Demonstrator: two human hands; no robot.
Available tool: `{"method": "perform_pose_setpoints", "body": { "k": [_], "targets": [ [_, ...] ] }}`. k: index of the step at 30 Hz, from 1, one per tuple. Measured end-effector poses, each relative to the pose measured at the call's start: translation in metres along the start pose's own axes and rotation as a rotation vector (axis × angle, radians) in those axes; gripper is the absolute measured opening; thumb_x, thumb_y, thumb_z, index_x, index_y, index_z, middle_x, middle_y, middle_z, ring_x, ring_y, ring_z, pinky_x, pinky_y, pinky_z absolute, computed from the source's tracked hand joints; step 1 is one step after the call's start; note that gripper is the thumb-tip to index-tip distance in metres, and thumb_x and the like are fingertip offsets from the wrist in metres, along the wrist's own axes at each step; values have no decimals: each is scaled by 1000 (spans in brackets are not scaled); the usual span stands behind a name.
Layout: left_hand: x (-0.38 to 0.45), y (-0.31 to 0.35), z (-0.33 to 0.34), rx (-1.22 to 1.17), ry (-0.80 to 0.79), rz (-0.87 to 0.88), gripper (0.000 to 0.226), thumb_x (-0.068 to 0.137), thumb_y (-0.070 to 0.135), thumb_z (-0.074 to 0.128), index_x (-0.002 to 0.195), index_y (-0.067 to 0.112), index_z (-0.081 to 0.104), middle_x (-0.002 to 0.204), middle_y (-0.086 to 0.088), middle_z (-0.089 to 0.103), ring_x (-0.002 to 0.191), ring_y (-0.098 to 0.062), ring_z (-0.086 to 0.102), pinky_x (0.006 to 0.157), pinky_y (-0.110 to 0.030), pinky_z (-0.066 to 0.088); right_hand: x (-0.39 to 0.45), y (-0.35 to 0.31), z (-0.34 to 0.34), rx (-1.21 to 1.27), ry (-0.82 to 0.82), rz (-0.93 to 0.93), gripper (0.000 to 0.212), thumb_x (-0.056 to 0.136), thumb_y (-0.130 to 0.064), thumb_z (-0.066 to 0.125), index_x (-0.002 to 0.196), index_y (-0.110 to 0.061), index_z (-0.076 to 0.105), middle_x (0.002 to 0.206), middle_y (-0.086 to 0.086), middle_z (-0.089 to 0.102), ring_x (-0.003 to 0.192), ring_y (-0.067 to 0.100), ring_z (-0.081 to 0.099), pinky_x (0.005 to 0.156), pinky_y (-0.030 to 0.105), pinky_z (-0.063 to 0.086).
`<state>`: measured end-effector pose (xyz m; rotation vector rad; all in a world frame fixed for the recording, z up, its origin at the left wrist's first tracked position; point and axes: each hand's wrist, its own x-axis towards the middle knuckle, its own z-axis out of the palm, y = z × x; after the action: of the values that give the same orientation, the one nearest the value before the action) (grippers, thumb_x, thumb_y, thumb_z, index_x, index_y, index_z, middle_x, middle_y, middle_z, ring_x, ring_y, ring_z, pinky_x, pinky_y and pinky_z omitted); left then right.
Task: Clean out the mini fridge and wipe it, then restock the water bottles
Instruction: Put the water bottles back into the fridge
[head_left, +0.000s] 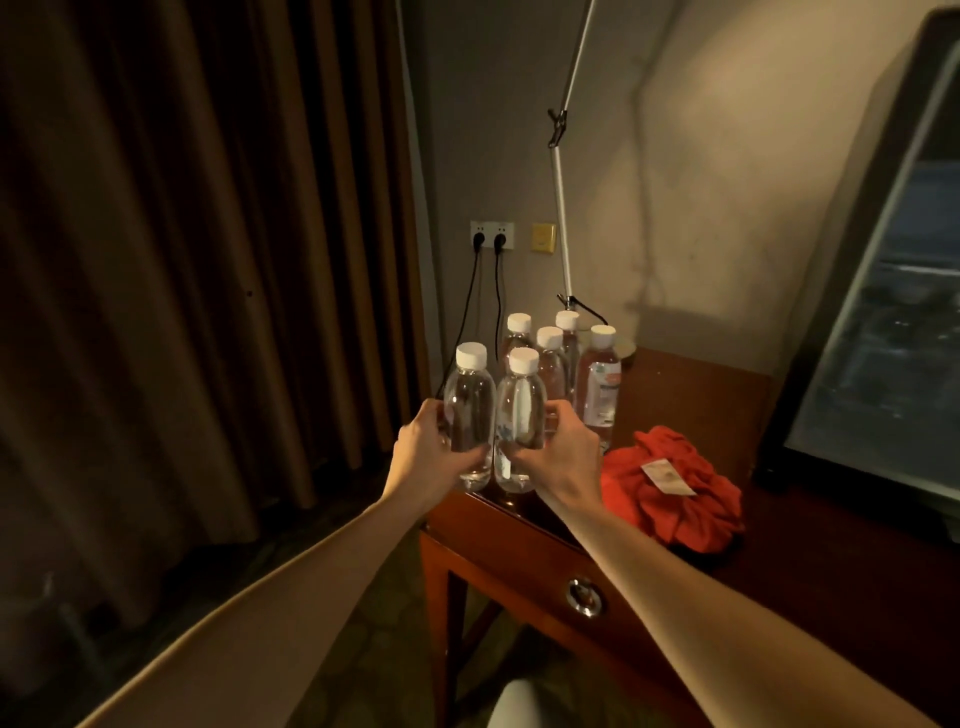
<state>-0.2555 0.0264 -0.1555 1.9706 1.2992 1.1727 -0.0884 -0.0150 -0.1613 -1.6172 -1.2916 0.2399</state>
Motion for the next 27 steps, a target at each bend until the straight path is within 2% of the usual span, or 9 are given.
{"method": "perform_pose_setpoints", "body": {
  "k": [5,7,9,11,14,18,21,23,27],
  "targets": [
    [-12,46,13,-23,-7,89,49,68,43,87,103,23,58,91,13,68,81,3,64,74,-25,56,-17,0,-59,24,98,-63,54,66,-67,75,100,-29,57,84,-16,66,78,1,64,69,30,56],
    [-16,70,28,-13,-14,123,49,66,47,86,99,23,58,88,11,67,79,-1,64,71,-30,56,-20,5,-89,11,157,-71,59,68,-72,72,104,-27,60,84,-15,67,76,0,63,69,31,57],
    [-21,95,47,-27,-28,159,48,66,46,87,95,23,58,82,11,66,72,-1,63,63,-24,52,-22,12,-120,-15,213,-62,62,65,-75,72,105,-29,60,85,-13,69,77,2,64,70,32,57],
    [-26,121,70,-54,-46,213,46,66,45,87,93,23,57,80,12,65,71,0,62,57,-15,45,-23,24,-152,-28,256,-40,62,63,-72,74,106,-29,60,87,-12,70,78,5,66,68,29,56],
    [-31,155,109,-104,-85,292,44,68,42,87,95,22,59,82,16,65,76,5,61,62,-11,45,-21,45,-198,-66,300,-29,55,63,-59,83,103,-29,61,87,-12,70,79,5,66,66,26,55],
    [-26,194,169,-145,-148,319,44,68,42,86,97,19,61,82,12,67,74,1,62,65,-21,51,-13,79,-257,-116,391,32,55,61,-39,90,107,-26,63,88,-14,69,79,1,62,64,5,41],
    [-19,217,217,-172,-197,317,42,66,40,86,92,22,59,76,10,67,67,-2,62,64,-31,54,-1,109,-296,-168,474,130,55,60,-49,88,101,-19,65,83,-10,67,73,6,63,61,15,47],
    [-15,232,245,-191,-240,336,46,66,37,88,98,22,59,81,11,69,72,1,65,66,-27,56,7,129,-320,-195,509,168,53,62,-50,87,94,-16,62,81,-9,65,73,9,62,60,24,48],
    [-5,257,297,-244,-316,338,51,70,35,88,109,20,58,94,12,68,83,1,66,75,-23,57,29,170,-357,-155,521,216,50,66,-45,87,104,-27,60,87,-17,59,79,5,57,64,20,43]
  ]
}}
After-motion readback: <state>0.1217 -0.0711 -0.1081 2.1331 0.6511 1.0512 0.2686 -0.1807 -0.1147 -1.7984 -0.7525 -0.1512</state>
